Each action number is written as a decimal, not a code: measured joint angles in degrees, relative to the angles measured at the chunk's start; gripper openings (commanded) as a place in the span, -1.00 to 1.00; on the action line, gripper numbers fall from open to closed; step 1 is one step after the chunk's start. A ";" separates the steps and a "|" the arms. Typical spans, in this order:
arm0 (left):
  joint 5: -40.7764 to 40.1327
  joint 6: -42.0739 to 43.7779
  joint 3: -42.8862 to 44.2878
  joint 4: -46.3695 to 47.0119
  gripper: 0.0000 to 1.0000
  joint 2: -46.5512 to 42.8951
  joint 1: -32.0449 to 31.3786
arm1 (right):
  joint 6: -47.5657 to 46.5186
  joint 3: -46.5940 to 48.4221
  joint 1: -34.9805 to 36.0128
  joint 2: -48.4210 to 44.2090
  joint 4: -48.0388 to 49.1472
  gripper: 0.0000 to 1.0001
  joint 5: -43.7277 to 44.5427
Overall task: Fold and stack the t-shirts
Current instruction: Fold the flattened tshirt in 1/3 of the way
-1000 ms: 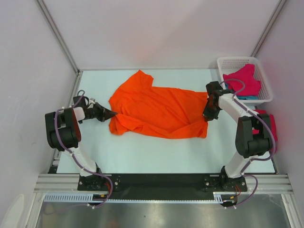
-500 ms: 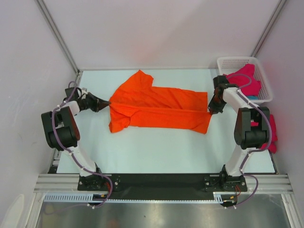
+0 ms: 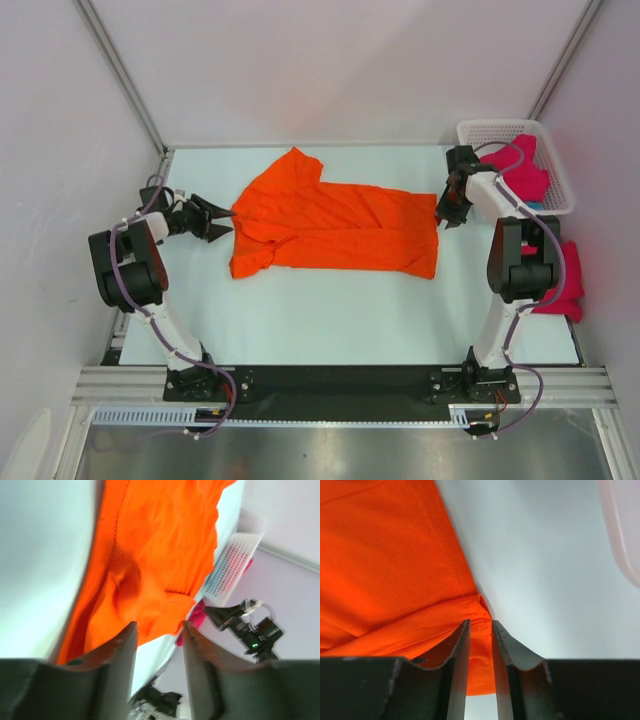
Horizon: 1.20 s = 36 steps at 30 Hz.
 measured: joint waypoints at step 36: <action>-20.83 14.91 -17.49 -12.11 0.37 -23.52 -0.72 | 0.02 -19.87 9.14 -16.83 1.31 -0.32 -0.96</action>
